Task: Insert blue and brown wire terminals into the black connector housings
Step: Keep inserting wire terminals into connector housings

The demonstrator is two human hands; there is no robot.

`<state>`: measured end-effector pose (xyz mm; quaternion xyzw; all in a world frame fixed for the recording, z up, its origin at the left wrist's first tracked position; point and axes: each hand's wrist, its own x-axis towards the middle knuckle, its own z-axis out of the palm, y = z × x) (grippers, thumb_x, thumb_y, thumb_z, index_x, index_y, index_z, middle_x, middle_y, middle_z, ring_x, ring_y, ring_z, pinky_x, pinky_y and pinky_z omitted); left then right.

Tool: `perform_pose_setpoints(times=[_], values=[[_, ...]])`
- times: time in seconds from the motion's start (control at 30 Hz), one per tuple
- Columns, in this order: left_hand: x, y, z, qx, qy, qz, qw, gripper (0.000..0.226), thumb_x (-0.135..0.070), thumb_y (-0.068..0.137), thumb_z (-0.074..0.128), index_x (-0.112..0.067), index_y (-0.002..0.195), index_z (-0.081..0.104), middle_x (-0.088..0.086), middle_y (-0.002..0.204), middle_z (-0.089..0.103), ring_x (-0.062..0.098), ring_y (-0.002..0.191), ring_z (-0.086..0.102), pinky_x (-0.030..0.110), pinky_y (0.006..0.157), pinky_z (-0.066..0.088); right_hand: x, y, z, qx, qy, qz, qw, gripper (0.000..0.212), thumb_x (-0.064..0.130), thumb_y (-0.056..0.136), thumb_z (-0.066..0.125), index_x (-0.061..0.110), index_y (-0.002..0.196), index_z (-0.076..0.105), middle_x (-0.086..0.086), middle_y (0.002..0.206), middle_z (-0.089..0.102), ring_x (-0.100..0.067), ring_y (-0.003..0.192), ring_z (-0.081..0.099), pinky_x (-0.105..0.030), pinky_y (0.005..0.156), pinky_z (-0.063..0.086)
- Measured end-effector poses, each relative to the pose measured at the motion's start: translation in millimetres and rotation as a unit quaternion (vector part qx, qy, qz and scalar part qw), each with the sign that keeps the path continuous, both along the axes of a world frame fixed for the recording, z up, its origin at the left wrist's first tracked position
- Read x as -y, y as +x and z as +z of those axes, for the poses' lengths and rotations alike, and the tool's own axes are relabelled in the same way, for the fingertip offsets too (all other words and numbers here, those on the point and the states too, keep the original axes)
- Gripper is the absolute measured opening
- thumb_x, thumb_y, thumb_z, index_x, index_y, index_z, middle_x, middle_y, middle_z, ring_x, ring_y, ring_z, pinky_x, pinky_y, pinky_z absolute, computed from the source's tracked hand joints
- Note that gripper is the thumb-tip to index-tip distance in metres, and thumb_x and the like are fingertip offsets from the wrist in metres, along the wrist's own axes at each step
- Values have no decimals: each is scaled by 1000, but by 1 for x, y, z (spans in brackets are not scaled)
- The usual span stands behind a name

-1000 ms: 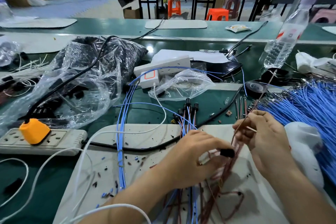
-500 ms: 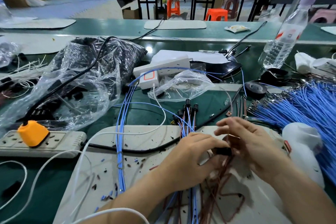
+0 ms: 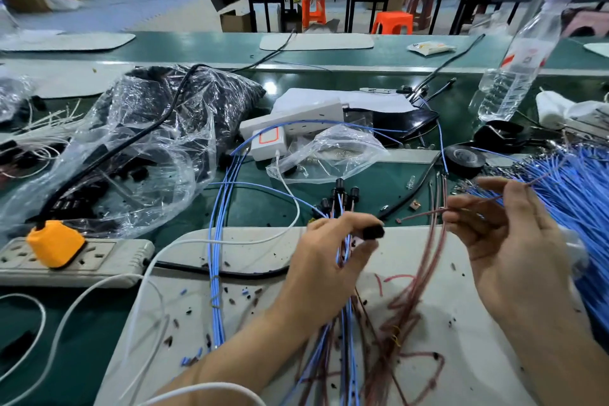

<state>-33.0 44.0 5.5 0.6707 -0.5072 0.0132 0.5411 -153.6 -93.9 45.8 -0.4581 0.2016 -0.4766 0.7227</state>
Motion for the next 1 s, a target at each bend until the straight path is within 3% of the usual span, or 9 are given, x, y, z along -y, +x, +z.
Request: perform_pose_setpoints(times=[0.17, 0.27, 0.4, 0.57, 0.83, 1.0], values=[[1, 6, -2, 21, -7, 72, 997, 18, -9, 83, 64, -13, 100, 68, -18, 96, 65, -7, 94, 53, 51, 89, 47, -31, 5, -3, -24, -176, 8, 984, 28, 36, 95, 43, 13, 88, 59, -6, 71, 70, -22, 62, 66, -25, 61, 55], [1, 5, -3, 23, -2, 68, 997, 18, -9, 83, 64, -13, 100, 68, -19, 96, 64, -8, 96, 52, 51, 89, 46, -39, 6, -4, -37, -223, 8, 974, 30, 40, 94, 43, 15, 92, 58, -5, 76, 71, -25, 66, 67, -26, 65, 56], [1, 5, -3, 31, 1, 61, 998, 17, -10, 84, 65, -13, 100, 68, -15, 97, 67, -5, 95, 55, 50, 88, 46, -41, 5, -5, -38, -247, 0, 968, 31, 47, 95, 45, 19, 93, 59, -5, 79, 71, -24, 69, 68, -27, 66, 56], [1, 6, -4, 34, 1, 63, 997, 17, -13, 84, 64, -13, 101, 68, -22, 97, 62, -10, 98, 51, 48, 88, 47, -40, 5, -7, -46, -256, -14, 965, 32, 50, 95, 45, 21, 94, 60, -5, 81, 71, -25, 71, 68, -29, 67, 56], [1, 6, -6, 36, 7, 68, 997, 17, -12, 84, 64, -15, 100, 68, -19, 97, 65, -8, 96, 53, 48, 87, 48, -35, 5, -10, -35, -247, -39, 968, 26, 35, 97, 40, 18, 92, 59, -3, 76, 70, -23, 67, 67, -27, 64, 55], [1, 6, -5, 48, 12, 65, 997, 17, -12, 84, 65, -17, 100, 68, -23, 96, 61, -9, 95, 54, 48, 86, 48, -35, 6, -13, -57, -266, -20, 962, 29, 44, 97, 42, 21, 93, 59, -3, 78, 70, -24, 68, 67, -27, 65, 55]])
